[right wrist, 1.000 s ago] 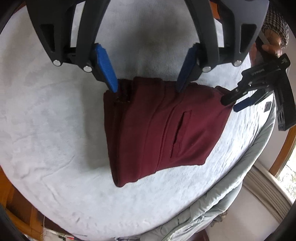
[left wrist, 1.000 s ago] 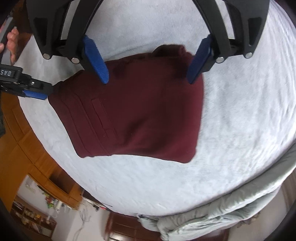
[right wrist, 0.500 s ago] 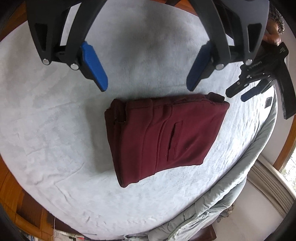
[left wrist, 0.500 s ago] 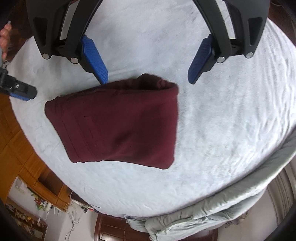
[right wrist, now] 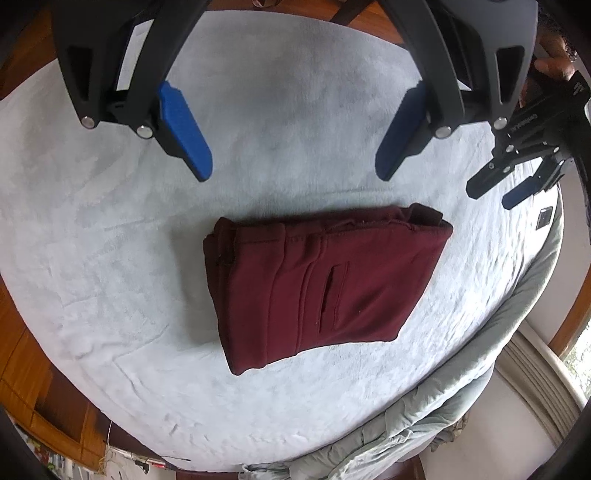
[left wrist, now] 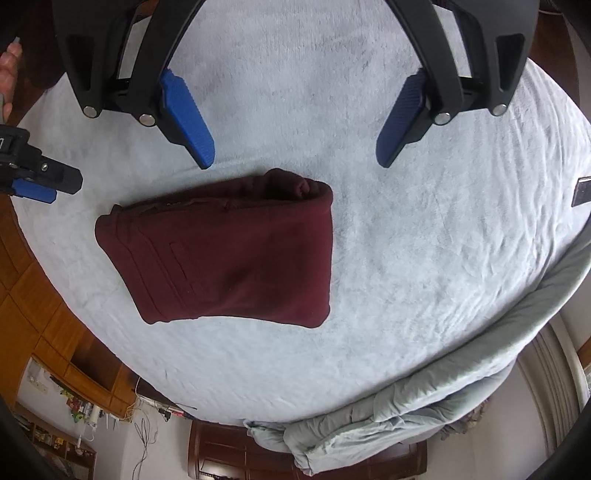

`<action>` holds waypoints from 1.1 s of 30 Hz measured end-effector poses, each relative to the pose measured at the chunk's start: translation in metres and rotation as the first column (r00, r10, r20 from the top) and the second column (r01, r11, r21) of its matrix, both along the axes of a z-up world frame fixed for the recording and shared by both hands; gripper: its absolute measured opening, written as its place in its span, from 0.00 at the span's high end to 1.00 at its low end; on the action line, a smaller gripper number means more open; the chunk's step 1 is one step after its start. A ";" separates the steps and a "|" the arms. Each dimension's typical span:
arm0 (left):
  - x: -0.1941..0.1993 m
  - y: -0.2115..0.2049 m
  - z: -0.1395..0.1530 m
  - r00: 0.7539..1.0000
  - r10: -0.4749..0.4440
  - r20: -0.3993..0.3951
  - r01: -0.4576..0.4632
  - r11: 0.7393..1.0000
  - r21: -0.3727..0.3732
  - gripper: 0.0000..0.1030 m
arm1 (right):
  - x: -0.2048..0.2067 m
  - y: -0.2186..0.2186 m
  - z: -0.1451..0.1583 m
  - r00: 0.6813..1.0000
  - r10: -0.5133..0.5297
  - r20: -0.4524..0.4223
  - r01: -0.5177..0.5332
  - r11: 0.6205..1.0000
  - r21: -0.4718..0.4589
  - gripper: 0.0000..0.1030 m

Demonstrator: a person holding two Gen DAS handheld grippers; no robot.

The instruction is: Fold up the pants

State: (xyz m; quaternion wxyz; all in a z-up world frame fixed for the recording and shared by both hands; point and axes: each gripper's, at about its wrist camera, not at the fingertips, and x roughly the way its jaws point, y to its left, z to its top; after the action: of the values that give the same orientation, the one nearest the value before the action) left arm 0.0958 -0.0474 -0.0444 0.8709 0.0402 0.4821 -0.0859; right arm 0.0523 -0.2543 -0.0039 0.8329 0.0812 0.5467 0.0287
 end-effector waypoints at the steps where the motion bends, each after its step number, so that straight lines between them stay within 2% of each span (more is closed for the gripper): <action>1: -0.001 0.000 -0.001 1.000 -0.002 -0.004 0.002 1.000 0.002 0.13 | -0.002 0.002 0.000 1.000 0.000 0.000 0.000 1.000 -0.011 0.13; 8: -0.008 0.003 -0.002 1.000 0.013 0.010 -0.013 1.000 0.016 0.13 | -0.007 0.002 0.003 1.000 0.004 0.021 -0.003 0.999 -0.043 0.13; 19: 0.002 -0.003 -0.002 1.000 0.027 0.011 -0.028 0.999 0.045 0.04 | 0.001 -0.003 -0.011 1.000 -0.029 -0.004 0.029 0.996 -0.089 0.12; 33: 0.016 -0.010 -0.013 0.998 0.008 -0.058 -0.006 0.999 0.037 0.04 | 0.014 -0.001 -0.023 0.998 -0.058 -0.027 0.055 0.994 -0.091 0.06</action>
State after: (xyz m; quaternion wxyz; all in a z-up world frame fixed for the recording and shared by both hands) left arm 0.1114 -0.0570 -0.0578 0.8559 0.0521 0.5089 -0.0753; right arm 0.0665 -0.2555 -0.0267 0.8280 0.0593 0.5572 -0.0209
